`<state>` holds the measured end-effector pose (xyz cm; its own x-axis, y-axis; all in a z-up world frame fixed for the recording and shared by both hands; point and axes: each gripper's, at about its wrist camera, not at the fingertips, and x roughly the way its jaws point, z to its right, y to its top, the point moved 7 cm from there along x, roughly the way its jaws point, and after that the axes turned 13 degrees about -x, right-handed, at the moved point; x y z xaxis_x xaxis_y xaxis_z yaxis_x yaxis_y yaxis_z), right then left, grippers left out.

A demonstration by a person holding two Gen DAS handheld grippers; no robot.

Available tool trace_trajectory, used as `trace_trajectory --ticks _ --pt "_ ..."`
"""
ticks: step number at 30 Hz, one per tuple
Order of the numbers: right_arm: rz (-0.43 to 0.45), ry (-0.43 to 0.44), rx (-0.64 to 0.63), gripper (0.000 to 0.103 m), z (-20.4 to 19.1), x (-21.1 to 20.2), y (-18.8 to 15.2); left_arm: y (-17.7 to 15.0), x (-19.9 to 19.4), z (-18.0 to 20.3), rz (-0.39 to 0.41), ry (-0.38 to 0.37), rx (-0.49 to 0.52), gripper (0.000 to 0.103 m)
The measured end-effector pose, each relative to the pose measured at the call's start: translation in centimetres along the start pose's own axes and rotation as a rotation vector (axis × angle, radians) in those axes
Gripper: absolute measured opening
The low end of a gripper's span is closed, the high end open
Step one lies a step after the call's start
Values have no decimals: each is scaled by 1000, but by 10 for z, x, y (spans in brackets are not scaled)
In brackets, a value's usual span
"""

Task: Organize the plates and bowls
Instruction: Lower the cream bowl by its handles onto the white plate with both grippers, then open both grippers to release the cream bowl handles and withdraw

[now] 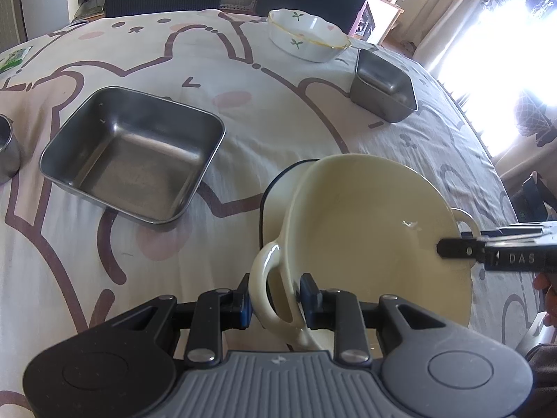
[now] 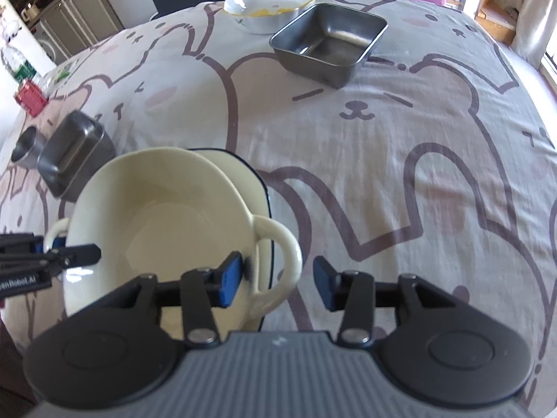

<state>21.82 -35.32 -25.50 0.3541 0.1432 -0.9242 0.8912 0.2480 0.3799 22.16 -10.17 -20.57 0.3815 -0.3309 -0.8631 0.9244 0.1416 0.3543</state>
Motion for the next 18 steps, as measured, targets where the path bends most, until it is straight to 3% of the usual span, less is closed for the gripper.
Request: trace_trajectory --ticks 6,9,13,18 --pt "-20 -19 -48 63 -3 -1 -5 1 0 0 0 15 4 35" --pt "-10 -21 -57 68 -4 -5 -7 1 0 -1 2 28 4 45" --pt "11 -28 -58 79 -3 -13 -8 3 -4 1 11 25 2 74" --pt "52 -19 -74 88 -7 -25 -8 3 -15 9 33 18 12 85"
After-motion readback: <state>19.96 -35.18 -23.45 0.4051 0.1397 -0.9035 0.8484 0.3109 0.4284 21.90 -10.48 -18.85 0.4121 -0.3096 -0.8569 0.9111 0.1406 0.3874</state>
